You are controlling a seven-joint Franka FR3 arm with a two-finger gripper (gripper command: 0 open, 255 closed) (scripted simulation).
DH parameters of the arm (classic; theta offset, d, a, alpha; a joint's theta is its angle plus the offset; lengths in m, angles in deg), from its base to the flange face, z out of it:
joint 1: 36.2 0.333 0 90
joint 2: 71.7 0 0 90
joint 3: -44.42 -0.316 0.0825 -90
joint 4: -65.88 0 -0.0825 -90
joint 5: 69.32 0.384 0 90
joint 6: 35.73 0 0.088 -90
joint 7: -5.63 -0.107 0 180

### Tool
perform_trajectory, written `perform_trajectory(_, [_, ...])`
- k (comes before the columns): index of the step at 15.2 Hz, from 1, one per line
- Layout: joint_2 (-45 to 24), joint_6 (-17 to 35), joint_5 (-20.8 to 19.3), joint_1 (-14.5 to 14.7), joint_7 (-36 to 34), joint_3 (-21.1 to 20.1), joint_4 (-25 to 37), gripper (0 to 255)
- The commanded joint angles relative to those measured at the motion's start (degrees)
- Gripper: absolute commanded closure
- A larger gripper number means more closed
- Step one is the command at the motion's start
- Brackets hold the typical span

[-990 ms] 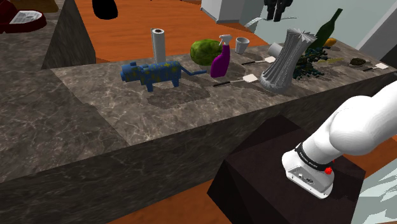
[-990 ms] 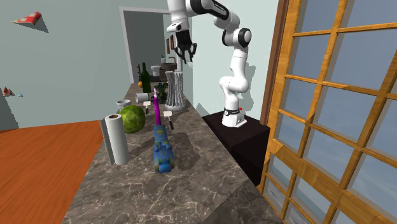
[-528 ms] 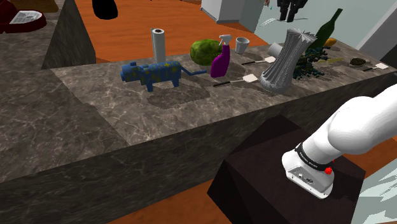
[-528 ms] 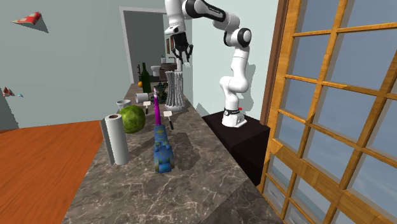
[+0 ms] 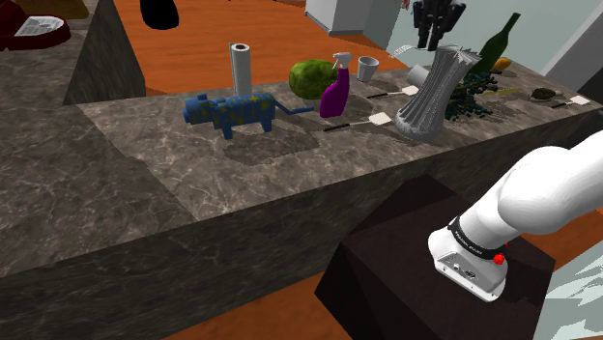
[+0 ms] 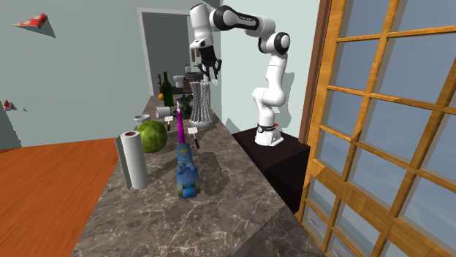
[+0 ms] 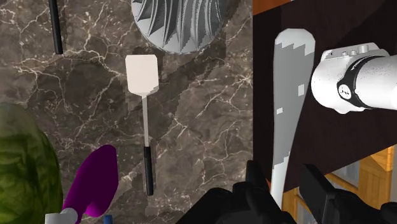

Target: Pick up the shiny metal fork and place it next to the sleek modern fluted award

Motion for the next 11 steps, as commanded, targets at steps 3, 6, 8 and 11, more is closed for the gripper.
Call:
perform_trajectory(3, [0.9,3.2,-0.1,-0.1,-0.1,0.1,-4.0,255])
perform_trajectory(6, [1.4,5.5,-0.2,-0.1,-0.3,0.2,-6.8,255])
perform_trajectory(8, [1.6,7.0,-0.2,-0.1,-0.3,0.2,-8.6,255])
perform_trajectory(11, [1.9,9.3,-0.3,-0.2,-0.5,0.3,-11.2,255])
